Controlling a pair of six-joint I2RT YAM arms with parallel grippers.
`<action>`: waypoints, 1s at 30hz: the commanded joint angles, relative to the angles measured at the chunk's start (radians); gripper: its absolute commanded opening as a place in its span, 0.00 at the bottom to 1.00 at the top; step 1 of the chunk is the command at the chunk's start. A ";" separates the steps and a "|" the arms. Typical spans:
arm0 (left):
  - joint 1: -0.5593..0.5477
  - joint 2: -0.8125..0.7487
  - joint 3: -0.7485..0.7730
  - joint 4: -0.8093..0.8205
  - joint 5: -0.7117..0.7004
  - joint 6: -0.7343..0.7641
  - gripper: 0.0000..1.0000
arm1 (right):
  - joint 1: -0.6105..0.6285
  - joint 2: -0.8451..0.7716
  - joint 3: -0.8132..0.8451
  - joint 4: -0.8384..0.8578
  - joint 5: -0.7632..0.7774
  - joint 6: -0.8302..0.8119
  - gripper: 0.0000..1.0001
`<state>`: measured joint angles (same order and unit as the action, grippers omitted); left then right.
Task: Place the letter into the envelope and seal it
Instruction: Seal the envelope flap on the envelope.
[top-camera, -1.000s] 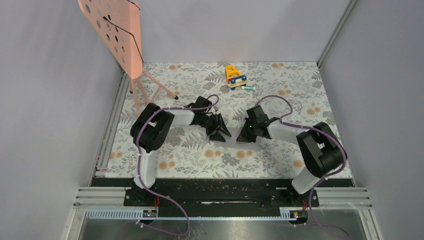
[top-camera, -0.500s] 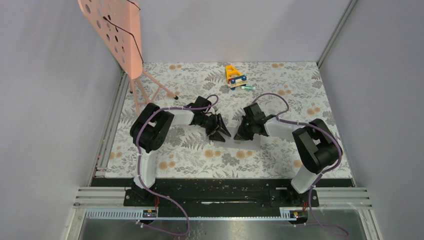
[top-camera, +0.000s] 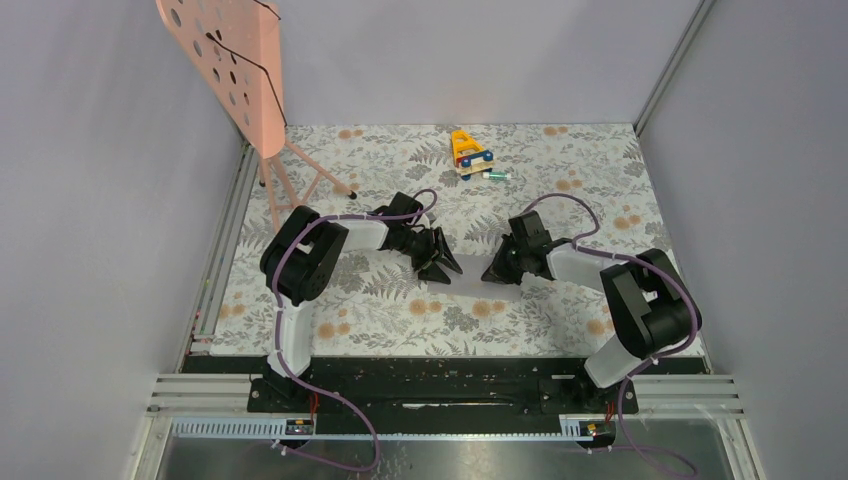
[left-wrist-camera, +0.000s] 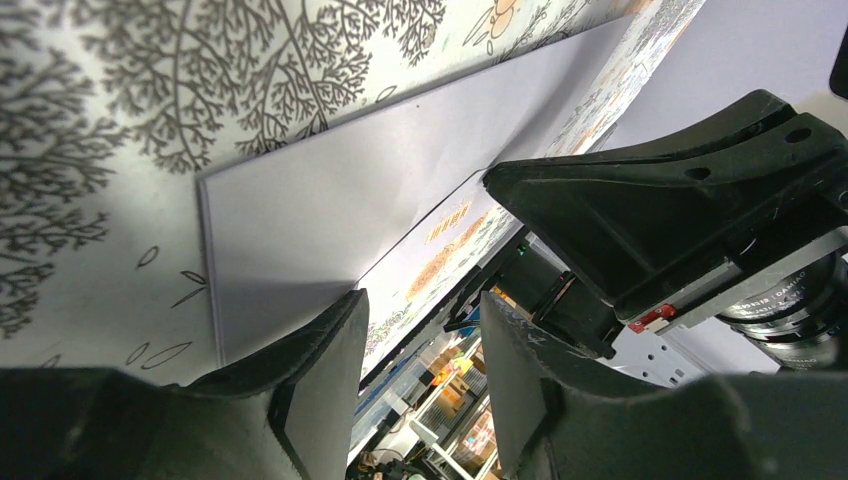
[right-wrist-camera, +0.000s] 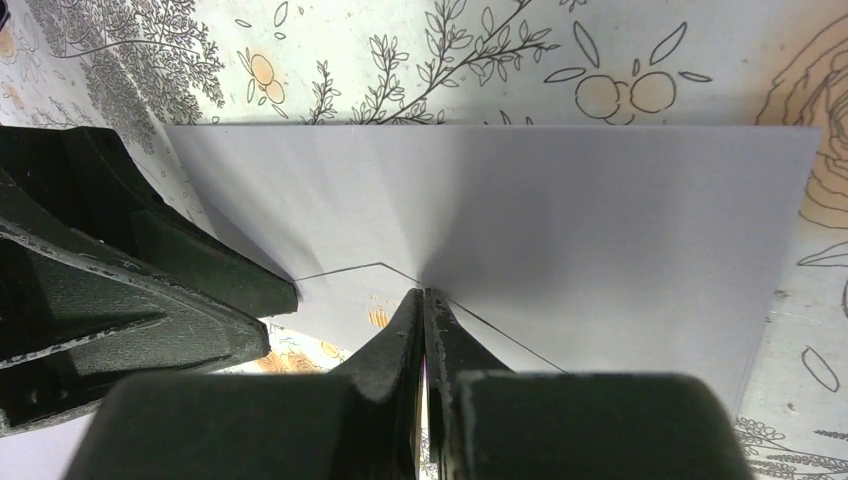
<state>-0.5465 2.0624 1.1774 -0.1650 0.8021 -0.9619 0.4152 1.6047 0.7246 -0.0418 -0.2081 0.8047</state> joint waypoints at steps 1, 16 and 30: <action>0.002 -0.005 -0.011 -0.013 -0.061 0.026 0.47 | -0.014 0.042 -0.046 -0.093 0.055 -0.031 0.00; 0.002 -0.019 -0.016 -0.012 -0.073 0.019 0.47 | 0.142 0.109 0.083 -0.131 0.069 -0.016 0.00; 0.003 -0.072 0.008 -0.018 -0.061 0.004 0.47 | -0.072 -0.058 -0.068 -0.118 -0.020 -0.073 0.00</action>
<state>-0.5465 2.0583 1.1774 -0.1638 0.7979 -0.9680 0.3470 1.5726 0.6750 -0.0170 -0.2707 0.7811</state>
